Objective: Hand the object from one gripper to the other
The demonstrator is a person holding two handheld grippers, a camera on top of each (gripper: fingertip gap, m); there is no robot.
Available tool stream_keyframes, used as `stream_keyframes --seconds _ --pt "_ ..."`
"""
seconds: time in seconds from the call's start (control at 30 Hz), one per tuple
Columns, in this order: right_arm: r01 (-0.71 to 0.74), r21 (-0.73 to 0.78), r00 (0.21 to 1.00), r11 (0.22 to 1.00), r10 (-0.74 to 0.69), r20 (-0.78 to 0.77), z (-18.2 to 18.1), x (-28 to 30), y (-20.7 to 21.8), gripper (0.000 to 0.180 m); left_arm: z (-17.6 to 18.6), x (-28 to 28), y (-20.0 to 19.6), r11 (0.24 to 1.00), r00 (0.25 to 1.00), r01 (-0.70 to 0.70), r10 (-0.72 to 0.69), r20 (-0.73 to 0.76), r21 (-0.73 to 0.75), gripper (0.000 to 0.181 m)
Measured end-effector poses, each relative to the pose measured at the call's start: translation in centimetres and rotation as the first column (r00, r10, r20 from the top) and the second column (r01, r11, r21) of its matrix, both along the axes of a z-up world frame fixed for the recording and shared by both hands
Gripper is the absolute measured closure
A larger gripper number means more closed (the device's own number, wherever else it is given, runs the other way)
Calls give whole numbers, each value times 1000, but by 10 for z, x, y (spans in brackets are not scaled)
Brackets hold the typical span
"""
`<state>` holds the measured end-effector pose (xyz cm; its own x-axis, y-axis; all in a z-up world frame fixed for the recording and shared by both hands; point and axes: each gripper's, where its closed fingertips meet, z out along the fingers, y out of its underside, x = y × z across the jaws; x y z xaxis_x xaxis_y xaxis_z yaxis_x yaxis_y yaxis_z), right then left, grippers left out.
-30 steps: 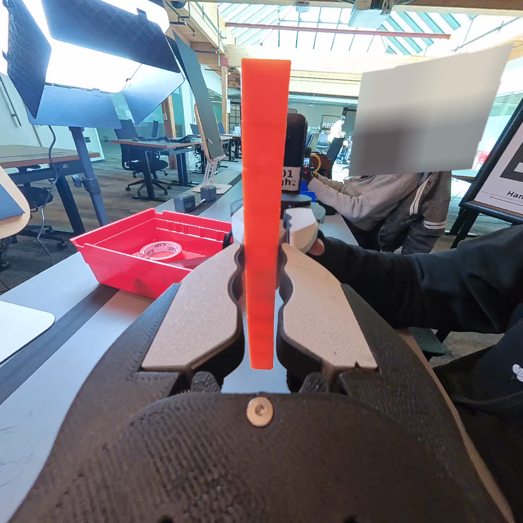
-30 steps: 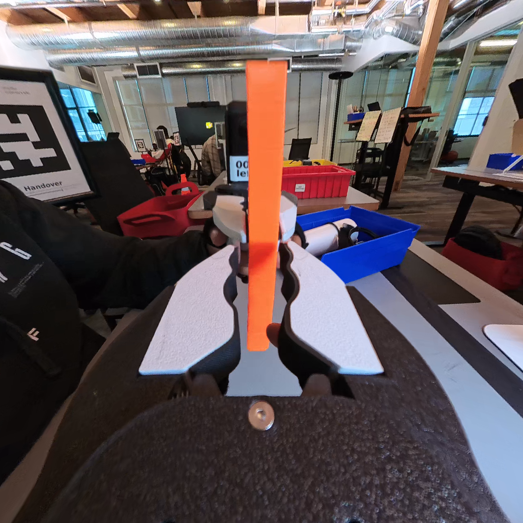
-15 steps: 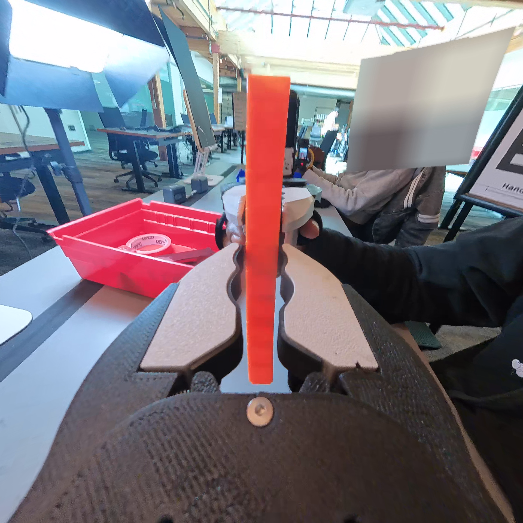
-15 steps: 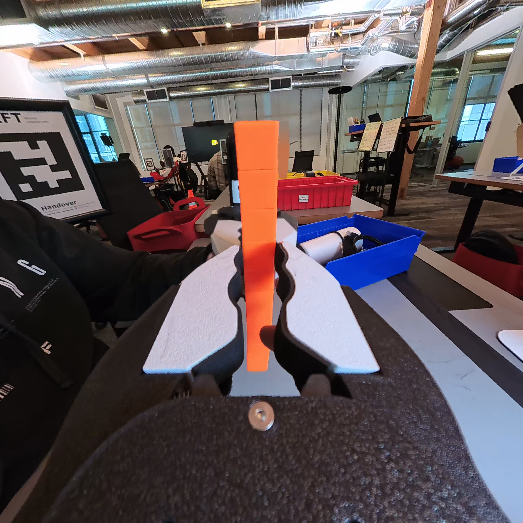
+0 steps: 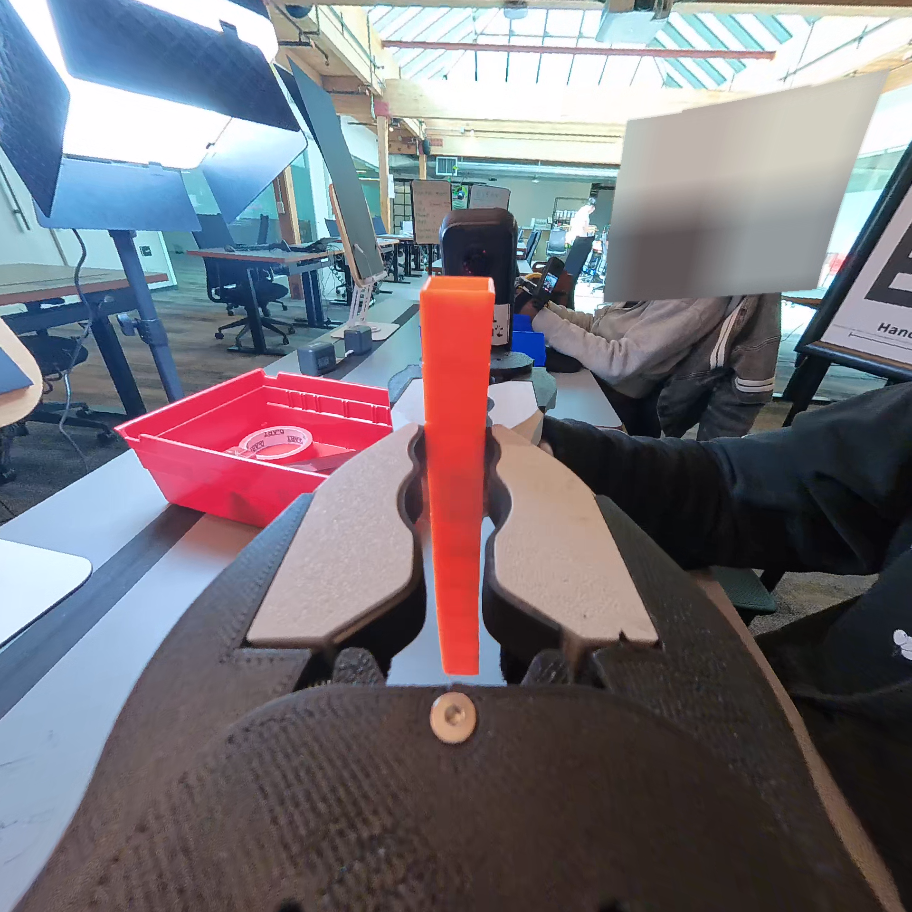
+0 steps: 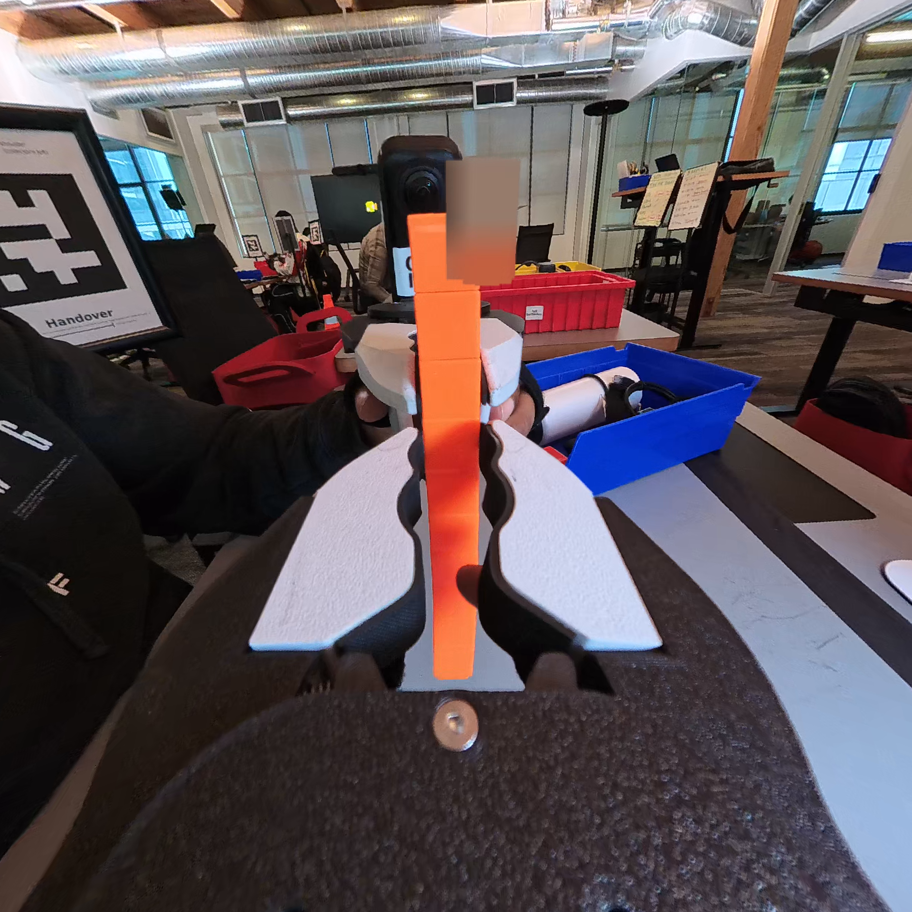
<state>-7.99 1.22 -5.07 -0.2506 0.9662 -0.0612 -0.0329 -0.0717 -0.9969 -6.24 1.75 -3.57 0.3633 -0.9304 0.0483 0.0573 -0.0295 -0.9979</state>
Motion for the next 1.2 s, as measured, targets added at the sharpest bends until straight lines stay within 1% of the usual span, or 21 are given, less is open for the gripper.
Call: stream_keyframes --seconds 0.03,0.13,0.23,0.33,0.37,0.43,0.57,0.63,0.7,0.77,0.87,0.9,0.93,1.03,1.17,1.2 --pt "8 10 1000 1000 -8 -1 1 1 1 159 1 0 0 1000 1000 -4 4 1 5 159" --pt "18 11 999 1000 -17 -50 15 11 3 149 -1 -1 0 1000 1000 0 0 -4 -6 159" --pt "34 12 996 999 -33 -84 27 20 6 147 -5 0 1 1000 1000 7 -8 -16 -21 159" --pt "26 6 996 1000 -25 -85 28 18 3 147 -12 7 1 999 999 23 -24 -29 -35 159" --pt "22 7 997 1000 -22 -74 25 15 2 147 -15 10 1 999 999 26 -27 -36 -37 159" --pt "20 4 997 1000 -20 -72 22 11 1 158 -19 14 0 999 998 34 -36 -50 -39 159" --pt "5 -21 997 1000 -7 -80 20 11 2 159 -18 13 -2 997 998 51 -53 -37 -52 159" --pt "14 -19 997 1000 -15 -78 20 12 4 159 -8 7 -1 998 999 49 -49 11 -46 148" --pt "12 -17 998 1000 -13 -65 18 12 4 159 2 -3 -1 999 999 32 -30 43 -27 145" --pt "13 -5 999 1000 -13 -51 14 9 3 159 11 -9 -3 1000 998 19 -19 67 -8 146" --pt "-3 1 1000 1000 3 -30 8 3 -2 159 12 -7 -5 1000 999 12 -13 43 18 148" --pt "-7 6 1000 1000 7 -20 6 1 -4 159 10 -5 -6 1000 999 13 -13 29 25 152" --pt "-12 11 1000 1000 12 -12 4 -1 -6 159 8 -3 -7 999 1000 13 -14 15 35 159" --pt "-4 12 1000 1000 4 -11 3 -3 -6 159 7 -3 -6 999 1000 6 -5 -17 52 160" --pt "20 3 999 1000 -20 -43 8 -2 -2 157 15 -6 -5 996 999 -27 26 18 81 160" --pt "23 2 999 1000 -23 -45 8 -1 -1 152 19 -9 -5 996 999 -35 31 43 85 160"
